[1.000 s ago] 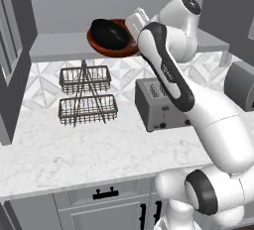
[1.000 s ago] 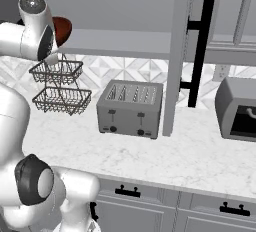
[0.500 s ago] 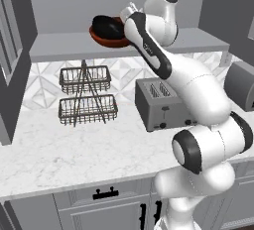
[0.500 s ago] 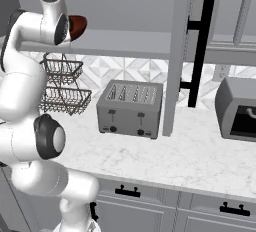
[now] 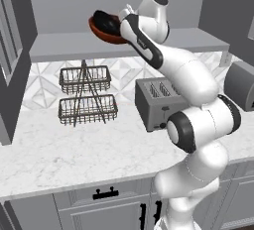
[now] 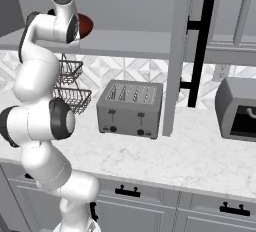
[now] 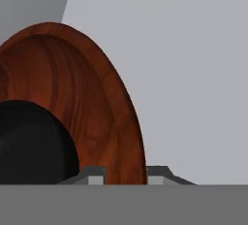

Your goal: Pick up the bowls on the counter and stack them on top of one another in the open cabinet. Place the smaller bowl on top of the larger bowl.

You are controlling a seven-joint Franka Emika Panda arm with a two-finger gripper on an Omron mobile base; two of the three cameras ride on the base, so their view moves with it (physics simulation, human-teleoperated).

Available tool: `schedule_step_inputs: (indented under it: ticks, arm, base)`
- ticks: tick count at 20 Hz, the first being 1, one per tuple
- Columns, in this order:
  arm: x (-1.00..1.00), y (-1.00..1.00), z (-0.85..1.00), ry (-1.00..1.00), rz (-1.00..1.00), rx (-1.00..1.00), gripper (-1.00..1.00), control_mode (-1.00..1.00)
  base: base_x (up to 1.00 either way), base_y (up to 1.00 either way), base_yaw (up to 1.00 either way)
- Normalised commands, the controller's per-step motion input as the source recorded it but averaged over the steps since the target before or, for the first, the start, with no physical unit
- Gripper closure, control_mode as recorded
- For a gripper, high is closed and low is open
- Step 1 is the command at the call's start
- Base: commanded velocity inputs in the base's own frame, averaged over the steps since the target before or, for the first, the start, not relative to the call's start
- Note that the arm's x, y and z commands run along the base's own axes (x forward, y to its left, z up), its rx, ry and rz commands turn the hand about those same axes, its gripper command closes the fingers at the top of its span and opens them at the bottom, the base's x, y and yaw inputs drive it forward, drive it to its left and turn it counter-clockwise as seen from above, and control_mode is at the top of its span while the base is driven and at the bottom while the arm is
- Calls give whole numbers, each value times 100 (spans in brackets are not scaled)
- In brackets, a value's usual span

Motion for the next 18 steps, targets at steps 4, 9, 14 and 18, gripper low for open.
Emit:
schedule_step_inputs:
  ticks: [4,9,14,18]
  arm:
    - [5,2,0,-7,-6,0,-100,-100]
    - [-59,-4,4,-12,-3,2,-100,-100]
    - [-100,-11,-17,-19,0,1,-100,-100]
    - [-100,-2,-45,-7,0,-2,-100,-100]
  base:
    - [0,0,0]
    - [0,0,0]
    - [0,0,0]
    - [0,0,0]
